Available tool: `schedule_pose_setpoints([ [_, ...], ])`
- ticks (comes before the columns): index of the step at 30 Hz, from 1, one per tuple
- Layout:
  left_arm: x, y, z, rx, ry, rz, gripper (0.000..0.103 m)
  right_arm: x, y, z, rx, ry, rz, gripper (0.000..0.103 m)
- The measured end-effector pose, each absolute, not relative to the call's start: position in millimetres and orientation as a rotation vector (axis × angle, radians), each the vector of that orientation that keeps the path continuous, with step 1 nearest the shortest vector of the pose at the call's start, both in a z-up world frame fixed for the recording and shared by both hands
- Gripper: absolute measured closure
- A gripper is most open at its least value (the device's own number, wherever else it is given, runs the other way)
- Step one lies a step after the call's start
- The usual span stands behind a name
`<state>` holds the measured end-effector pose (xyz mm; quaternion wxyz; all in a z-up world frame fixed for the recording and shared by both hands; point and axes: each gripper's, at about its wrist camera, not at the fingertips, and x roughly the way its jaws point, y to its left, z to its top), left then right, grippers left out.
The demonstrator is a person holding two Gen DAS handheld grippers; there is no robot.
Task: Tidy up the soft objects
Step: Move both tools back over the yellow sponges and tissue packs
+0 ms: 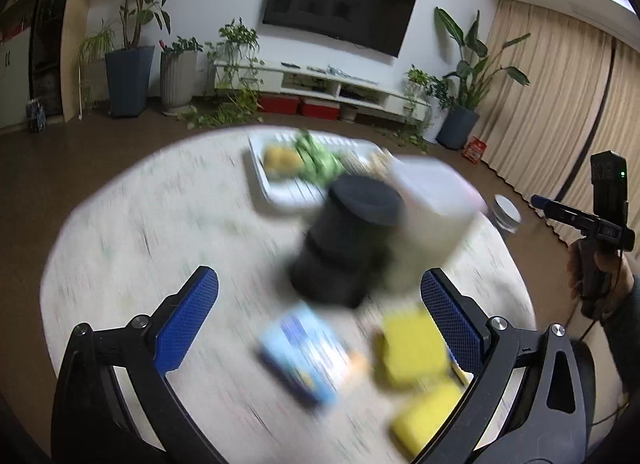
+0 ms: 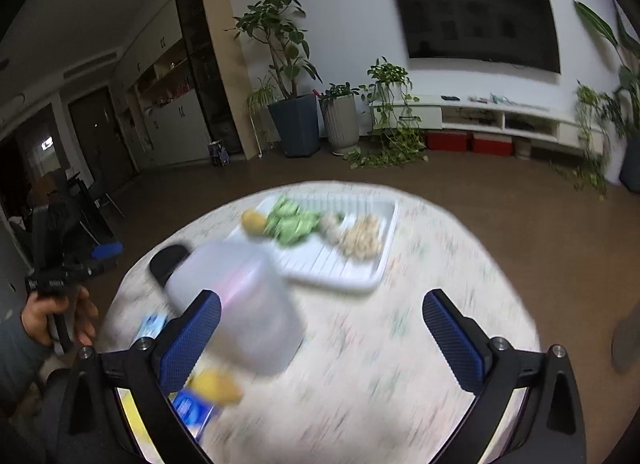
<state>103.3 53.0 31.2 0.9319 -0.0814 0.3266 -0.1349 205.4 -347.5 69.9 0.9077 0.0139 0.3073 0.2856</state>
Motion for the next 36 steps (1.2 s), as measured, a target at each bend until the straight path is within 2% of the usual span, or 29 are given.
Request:
schedule_pose_setpoints([
  [8, 22, -8, 12, -0.146, 0.636, -0.365, 0.000, 97, -320, 25, 0.130, 0.717, 0.548, 0.000],
  [17, 16, -58, -12, 0.097, 0.711, -0.517, 0.000, 54, -273, 1, 0.054, 0.786, 0.587, 0.000],
  [22, 28, -69, -19, 0.179, 0.745, -0.585, 0.000, 53, -265, -4, 0.069, 0.847, 0.600, 0.008],
  [26, 47, -65, -29, 0.134, 0.823, -0.593, 0.000, 57, -259, -3, 0.047, 0.859, 0.595, 0.012],
  [30, 51, -66, -38, 0.152, 0.858, -0.587, 0.000, 71, -251, -12, 0.036, 0.939, 0.604, 0.027],
  [36, 61, -64, -48, 0.160, 0.930, -0.589, 0.001, 81, -235, -30, 0.017, 1.035, 0.616, 0.029],
])
